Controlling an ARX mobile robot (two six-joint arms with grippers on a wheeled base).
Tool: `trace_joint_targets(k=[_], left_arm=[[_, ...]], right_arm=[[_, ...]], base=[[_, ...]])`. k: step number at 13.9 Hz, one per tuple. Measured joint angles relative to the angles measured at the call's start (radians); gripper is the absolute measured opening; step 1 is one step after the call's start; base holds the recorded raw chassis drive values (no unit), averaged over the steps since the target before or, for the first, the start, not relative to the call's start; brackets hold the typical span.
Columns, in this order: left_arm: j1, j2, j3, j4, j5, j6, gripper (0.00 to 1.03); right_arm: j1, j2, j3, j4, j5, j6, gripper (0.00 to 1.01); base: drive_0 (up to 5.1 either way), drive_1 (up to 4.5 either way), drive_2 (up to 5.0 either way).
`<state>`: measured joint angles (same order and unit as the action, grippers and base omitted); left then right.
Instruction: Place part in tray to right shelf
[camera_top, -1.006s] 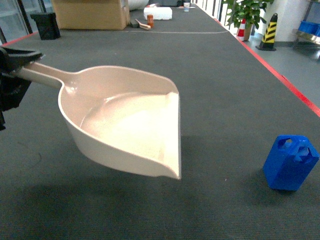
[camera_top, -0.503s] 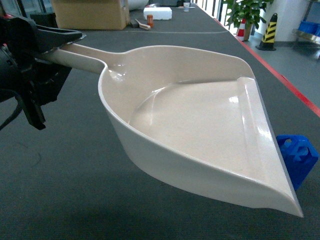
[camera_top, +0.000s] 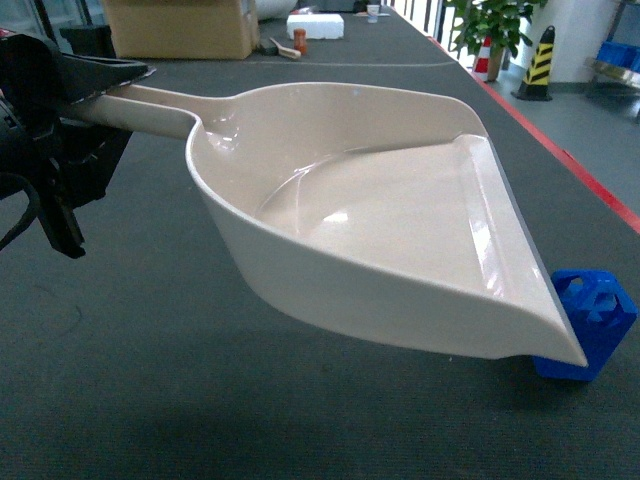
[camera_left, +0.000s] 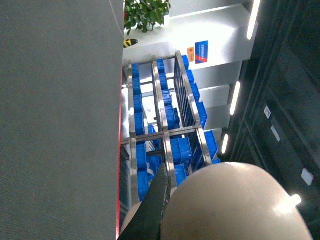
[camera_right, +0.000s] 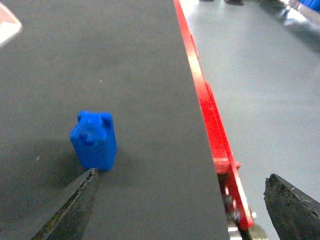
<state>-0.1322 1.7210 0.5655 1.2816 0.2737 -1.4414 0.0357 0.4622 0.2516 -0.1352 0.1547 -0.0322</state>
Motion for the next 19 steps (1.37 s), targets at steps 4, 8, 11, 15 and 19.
trace_joint_targets(k=[4,8,11,15,19], left_arm=[[0.003,0.0,0.0,-0.002,-0.004,0.0,0.14],[0.003,0.0,0.0,-0.001,-0.004,0.0,0.14],[0.003,0.0,0.0,-0.001,-0.003,0.0,0.14],[0.003,0.0,0.0,-0.001,-0.003,0.0,0.14],[0.003,0.0,0.0,-0.001,-0.004,0.0,0.14]], right_arm=[[-0.027,0.549,0.136,0.323,-0.156,-0.044,0.98],[0.064,1.021,0.329,0.457,-0.225,-0.049,0.98],[0.09,1.147,0.4,0.489,-0.217,-0.042,0.98],[0.109,1.279,0.436,0.529,-0.205,-0.004,0.87],[-0.022,0.929,0.301,0.407,-0.268,0.043,0.46]], base=[[0.0,0.0,0.0],[0.0,0.0,0.0],[0.0,0.0,0.0],[0.0,0.0,0.0],[0.0,0.0,0.0]])
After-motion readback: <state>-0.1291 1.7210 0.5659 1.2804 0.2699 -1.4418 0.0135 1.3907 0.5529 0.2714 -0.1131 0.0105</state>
